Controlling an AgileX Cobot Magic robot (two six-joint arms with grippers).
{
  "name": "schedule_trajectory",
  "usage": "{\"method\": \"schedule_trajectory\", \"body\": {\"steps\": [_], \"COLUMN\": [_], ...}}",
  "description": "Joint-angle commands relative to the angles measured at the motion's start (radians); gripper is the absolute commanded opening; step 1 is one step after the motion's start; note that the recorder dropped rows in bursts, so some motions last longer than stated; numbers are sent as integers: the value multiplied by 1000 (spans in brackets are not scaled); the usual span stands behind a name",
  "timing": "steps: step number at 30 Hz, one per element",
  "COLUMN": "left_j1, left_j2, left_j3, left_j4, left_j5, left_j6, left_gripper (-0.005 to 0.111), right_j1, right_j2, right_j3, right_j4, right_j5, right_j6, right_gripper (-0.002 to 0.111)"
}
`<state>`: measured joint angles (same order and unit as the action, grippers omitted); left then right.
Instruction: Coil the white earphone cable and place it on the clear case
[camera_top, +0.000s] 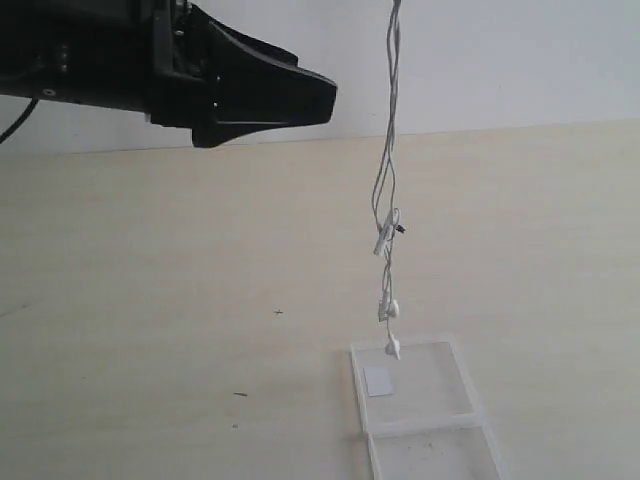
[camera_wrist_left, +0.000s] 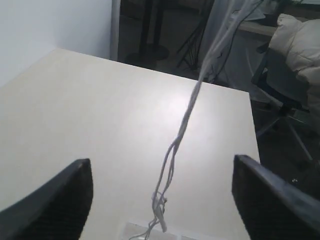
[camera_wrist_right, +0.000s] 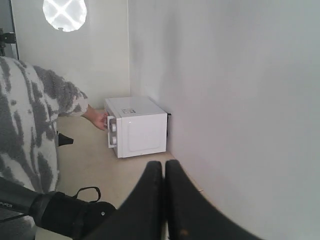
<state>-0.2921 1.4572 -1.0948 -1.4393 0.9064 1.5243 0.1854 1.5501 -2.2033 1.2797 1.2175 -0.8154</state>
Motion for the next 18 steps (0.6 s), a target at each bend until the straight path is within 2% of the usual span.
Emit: {"method": "schedule_trajectory", "body": {"steps": [1,6,18], "left_j1": [-69,-89,-96], "left_j2": [23,62,92], "left_j3": [-5,-5,-5], "left_j4": [-107,-229,-283], "left_j5": [-18,-19,-15], "left_j6": [120,147,196], "left_gripper": [75,75,75], "right_j1": [1,1,1], "right_j2": [1,1,33], "right_j3": [3,3,3], "right_j4": [-3,1,31], "right_j5": [4,4,4], "right_j6": [6,6,6], "right_gripper": [0,0,0]}}
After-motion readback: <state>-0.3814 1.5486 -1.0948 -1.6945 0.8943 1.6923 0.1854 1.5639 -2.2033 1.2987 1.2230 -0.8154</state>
